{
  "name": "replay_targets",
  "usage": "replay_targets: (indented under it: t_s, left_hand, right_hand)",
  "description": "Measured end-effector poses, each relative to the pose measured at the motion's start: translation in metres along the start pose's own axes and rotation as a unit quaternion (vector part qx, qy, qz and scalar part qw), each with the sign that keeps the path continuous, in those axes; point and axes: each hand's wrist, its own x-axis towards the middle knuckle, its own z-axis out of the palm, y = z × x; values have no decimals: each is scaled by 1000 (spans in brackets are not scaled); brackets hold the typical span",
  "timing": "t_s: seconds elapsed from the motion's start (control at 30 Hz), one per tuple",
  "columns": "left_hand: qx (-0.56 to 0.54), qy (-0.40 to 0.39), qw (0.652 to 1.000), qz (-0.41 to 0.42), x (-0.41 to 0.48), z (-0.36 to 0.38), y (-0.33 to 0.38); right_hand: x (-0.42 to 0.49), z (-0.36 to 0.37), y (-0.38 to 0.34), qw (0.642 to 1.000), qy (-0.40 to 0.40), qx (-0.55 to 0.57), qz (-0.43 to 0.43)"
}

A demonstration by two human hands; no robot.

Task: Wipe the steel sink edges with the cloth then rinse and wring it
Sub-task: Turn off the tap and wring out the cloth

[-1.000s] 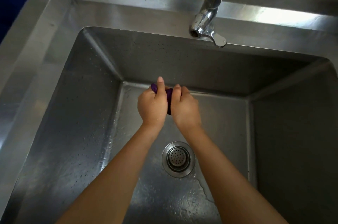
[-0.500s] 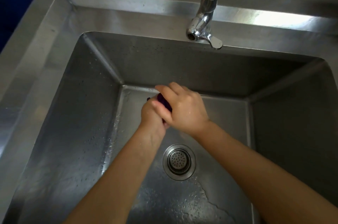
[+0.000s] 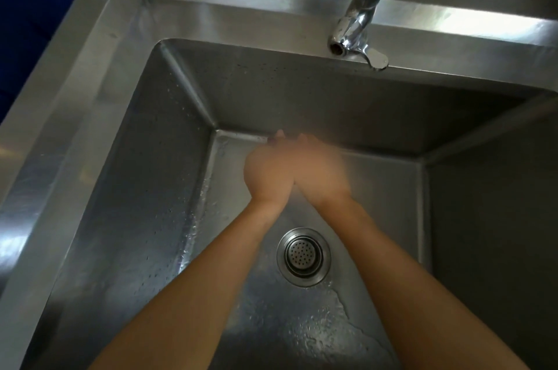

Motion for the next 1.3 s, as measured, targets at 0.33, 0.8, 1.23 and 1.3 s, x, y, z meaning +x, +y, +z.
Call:
replay_targets:
  t_s: [0.33, 0.8, 1.23, 1.3]
  left_hand:
    - [85, -9, 989, 123, 4, -1, 1]
    - [-114, -89, 982, -124, 25, -12, 9]
    - [-189, -242, 921, -238, -7, -23, 29]
    - [-210, -168, 935, -230, -12, -17, 26]
  right_hand:
    - [0, -1, -4, 990, -9, 82, 114]
    - [-22, -24, -5, 988, -102, 69, -90]
    - [-2, -31, -2, 916, 95, -130, -367]
    - [-8, -26, 0, 935, 119, -102, -319]
